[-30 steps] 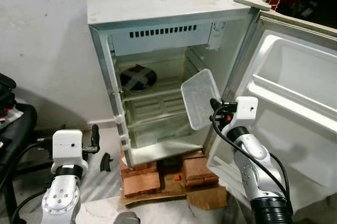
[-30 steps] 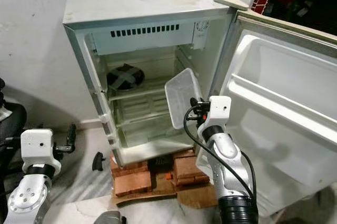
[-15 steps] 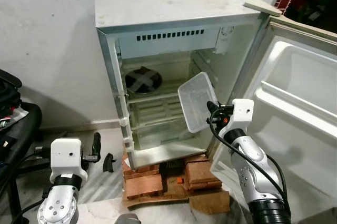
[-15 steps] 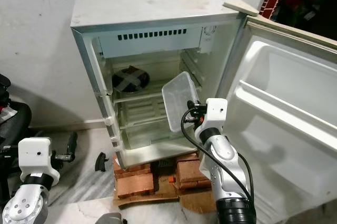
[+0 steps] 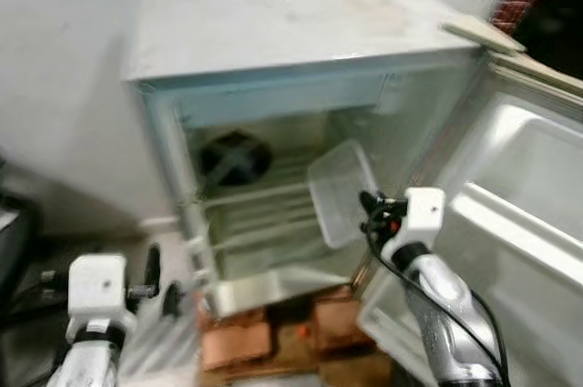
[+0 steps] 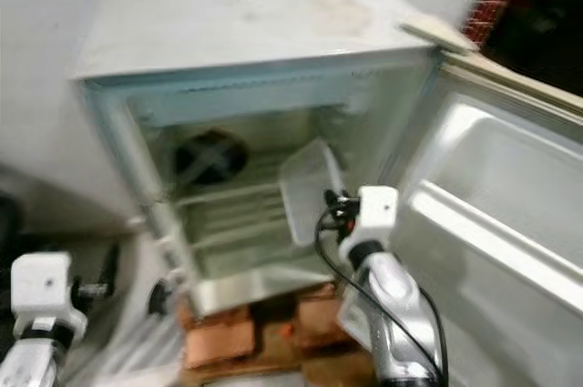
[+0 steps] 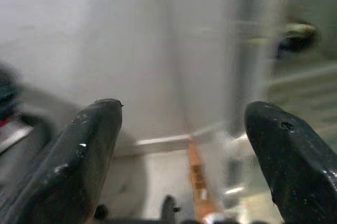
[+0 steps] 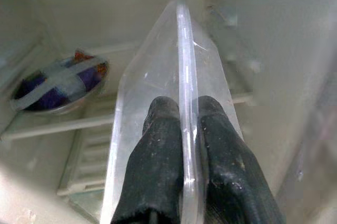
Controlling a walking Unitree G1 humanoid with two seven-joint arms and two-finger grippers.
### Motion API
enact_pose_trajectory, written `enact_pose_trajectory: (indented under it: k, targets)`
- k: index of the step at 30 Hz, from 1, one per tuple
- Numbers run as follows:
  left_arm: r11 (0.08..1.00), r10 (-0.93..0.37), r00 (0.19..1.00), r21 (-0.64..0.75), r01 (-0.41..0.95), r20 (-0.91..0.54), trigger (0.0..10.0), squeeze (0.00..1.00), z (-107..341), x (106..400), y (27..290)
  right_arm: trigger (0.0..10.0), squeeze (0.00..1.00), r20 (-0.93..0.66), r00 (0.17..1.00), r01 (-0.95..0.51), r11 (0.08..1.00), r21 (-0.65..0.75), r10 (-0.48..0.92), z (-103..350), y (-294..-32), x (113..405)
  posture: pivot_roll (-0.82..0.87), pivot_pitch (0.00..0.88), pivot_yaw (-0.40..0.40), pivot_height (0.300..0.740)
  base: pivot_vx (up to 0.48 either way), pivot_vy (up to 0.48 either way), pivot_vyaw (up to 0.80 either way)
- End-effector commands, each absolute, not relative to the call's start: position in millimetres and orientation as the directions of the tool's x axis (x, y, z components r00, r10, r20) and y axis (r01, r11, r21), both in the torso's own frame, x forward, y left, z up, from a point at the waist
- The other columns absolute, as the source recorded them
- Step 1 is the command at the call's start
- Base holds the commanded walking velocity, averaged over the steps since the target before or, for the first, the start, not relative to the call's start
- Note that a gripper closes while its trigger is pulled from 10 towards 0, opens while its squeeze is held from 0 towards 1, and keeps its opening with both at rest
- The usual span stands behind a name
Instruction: Restocking fridge
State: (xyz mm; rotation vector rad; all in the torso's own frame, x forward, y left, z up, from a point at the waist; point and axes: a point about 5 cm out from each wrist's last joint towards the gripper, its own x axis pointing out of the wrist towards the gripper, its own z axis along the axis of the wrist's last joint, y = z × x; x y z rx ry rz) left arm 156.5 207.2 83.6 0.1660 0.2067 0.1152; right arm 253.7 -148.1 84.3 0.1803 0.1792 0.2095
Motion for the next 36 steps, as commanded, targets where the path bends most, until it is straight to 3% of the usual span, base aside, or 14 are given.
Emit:
enact_pose_trajectory:
  k: [1, 9, 17, 23, 36]
  targets:
    - [0.987, 0.088, 0.981, 0.145, -0.063, -0.171, 10.0, 0.00, 88.1, 158.8, 197.5, 10.0, 0.00, -0.182, 0.967, -0.147, 0.974, 0.170, 0.178, 82.8, -166.0, 246.9, 0.18, 0.009, -0.049, 0.740, 0.330, 0.000, 0.00]
    - [0.989, 0.084, 0.982, 0.133, -0.061, -0.171, 10.0, 0.00, 88.4, 160.8, 194.7, 10.0, 0.00, -0.183, 0.965, -0.158, 0.972, 0.171, 0.189, 87.5, -164.3, 250.7, 0.18, 0.013, -0.055, 0.740, 0.364, 0.000, 0.00]
    - [0.983, 0.158, 0.967, 0.123, -0.135, -0.200, 10.0, 0.00, 84.4, 155.8, 200.9, 10.0, 0.00, -0.205, 0.948, -0.205, 0.961, 0.185, 0.242, 86.9, -160.3, 250.5, 0.19, 0.025, -0.060, 0.740, 0.000, 0.000, 0.00]
    - [0.971, 0.214, 0.951, 0.156, -0.181, -0.224, 10.0, 0.00, 81.4, 153.6, 207.3, 10.0, 0.00, -0.178, 0.894, -0.373, 0.903, 0.215, 0.411, 93.8, -142.1, 259.2, 0.20, 0.034, -0.063, 0.740, 0.000, 0.000, 0.00]
    - [0.967, 0.224, 0.950, 0.172, -0.189, -0.218, 10.0, 0.00, 84.0, 154.7, 209.6, 10.0, 0.00, -0.180, 0.875, -0.407, 0.884, 0.230, 0.450, 93.8, -134.5, 265.6, 0.22, 0.032, -0.059, 0.740, 0.000, 0.000, 0.62]
